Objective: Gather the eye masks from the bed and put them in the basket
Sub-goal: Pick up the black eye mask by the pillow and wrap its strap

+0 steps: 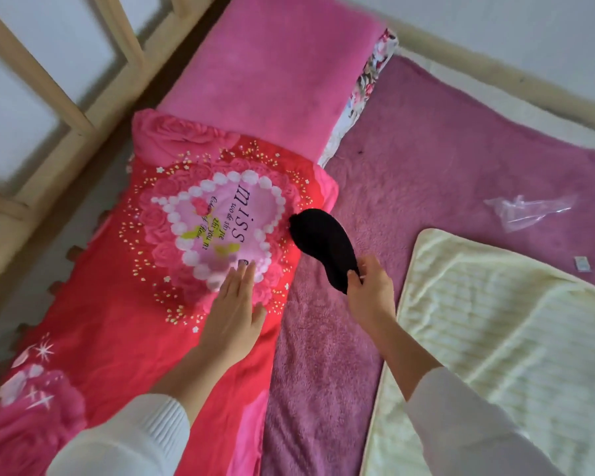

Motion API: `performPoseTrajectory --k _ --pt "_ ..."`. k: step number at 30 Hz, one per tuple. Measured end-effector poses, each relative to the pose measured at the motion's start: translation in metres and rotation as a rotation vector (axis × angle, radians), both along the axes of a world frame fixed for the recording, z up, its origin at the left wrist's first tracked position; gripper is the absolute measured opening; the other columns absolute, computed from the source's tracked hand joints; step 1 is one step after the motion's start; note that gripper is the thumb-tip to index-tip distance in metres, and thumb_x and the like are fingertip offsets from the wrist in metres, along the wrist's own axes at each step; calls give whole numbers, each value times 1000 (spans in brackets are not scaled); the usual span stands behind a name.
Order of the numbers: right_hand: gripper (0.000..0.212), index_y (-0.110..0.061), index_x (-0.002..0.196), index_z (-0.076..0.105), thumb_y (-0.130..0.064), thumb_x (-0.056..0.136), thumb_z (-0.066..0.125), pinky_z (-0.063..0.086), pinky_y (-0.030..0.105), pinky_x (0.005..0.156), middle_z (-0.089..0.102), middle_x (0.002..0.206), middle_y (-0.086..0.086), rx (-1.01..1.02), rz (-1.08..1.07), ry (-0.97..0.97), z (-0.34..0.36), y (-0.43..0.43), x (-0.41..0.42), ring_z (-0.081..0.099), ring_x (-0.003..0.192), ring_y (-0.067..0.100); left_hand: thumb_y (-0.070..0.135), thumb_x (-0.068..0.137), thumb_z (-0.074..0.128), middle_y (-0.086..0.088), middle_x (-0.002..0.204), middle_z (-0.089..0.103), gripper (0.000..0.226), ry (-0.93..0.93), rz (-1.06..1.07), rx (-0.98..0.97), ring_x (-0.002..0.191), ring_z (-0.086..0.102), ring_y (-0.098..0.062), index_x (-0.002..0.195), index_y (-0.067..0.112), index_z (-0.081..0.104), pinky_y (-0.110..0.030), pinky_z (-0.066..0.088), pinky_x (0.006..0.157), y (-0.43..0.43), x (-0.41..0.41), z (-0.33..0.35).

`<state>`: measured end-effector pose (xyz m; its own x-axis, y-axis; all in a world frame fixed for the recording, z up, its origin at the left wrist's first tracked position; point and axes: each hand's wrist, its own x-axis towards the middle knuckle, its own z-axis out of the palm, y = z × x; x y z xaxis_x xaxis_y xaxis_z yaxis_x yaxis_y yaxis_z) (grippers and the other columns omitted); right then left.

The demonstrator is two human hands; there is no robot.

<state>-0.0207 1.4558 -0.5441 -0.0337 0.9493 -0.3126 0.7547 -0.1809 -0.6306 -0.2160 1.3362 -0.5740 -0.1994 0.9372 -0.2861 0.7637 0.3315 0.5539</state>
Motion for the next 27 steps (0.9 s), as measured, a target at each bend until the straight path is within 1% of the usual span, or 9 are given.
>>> performPoseTrajectory --k 5,7,10,12,16,19,22,25,27 --pt "14 -23 92 56 -10 89 51 49 35 65 63 80 -3 82 291 -3 104 -22 20 60 74 21 31 91 57 -13 162 10 80 -51 41 221 149 5 -27 153 17 9 -36 10 117 18 19 90" --pt "17 -25 93 58 -10 88 52 49 35 69 65 83 -4 135 390 -3 143 -37 28 61 76 20 34 87 62 -13 157 25 80 -97 -20 215 146 20 -29 152 22 16 -39 21 116 17 27 122" --pt "18 -25 93 59 -9 89 51 50 40 65 64 79 -2 214 529 -9 190 -63 39 59 71 21 32 89 57 -6 110 72 51 -200 -73 111 95 68 -20 138 29 46 -34 55 82 7 38 164" --pt "18 -21 96 61 -7 88 54 50 41 67 64 82 -1 318 599 -21 210 -82 44 58 73 22 24 91 54 -1 89 75 31 -173 -104 157 71 67 -15 120 30 63 -32 53 64 -4 46 186" --pt "24 -19 102 64 -9 81 66 47 31 72 63 87 -4 449 416 39 230 -102 50 58 82 20 11 91 51 10 76 69 40 -292 -9 291 62 59 -1 117 36 67 -12 38 52 -32 59 216" --pt "33 -19 98 71 5 79 60 49 15 67 63 81 -17 313 289 199 238 -112 54 65 78 17 -2 89 45 1 103 71 51 -652 166 310 84 66 -5 114 36 68 -18 51 68 -53 64 240" --pt "53 -18 104 73 14 72 47 55 26 75 74 93 -4 307 407 208 244 -128 62 68 86 19 -12 81 44 -3 112 65 59 -1176 329 214 88 70 -12 102 35 75 -29 59 70 -80 68 263" --pt "57 -19 104 74 15 68 46 53 28 76 77 94 0 377 494 183 250 -149 77 68 89 17 4 70 53 -9 112 62 46 -1499 335 108 86 65 -21 109 15 74 -34 58 74 -109 72 278" --pt "59 -20 104 74 15 66 46 52 24 75 77 90 -2 376 512 221 255 -162 91 67 84 13 16 70 59 -12 107 61 37 -1534 353 71 85 61 -23 103 9 74 -37 58 73 -129 83 286"
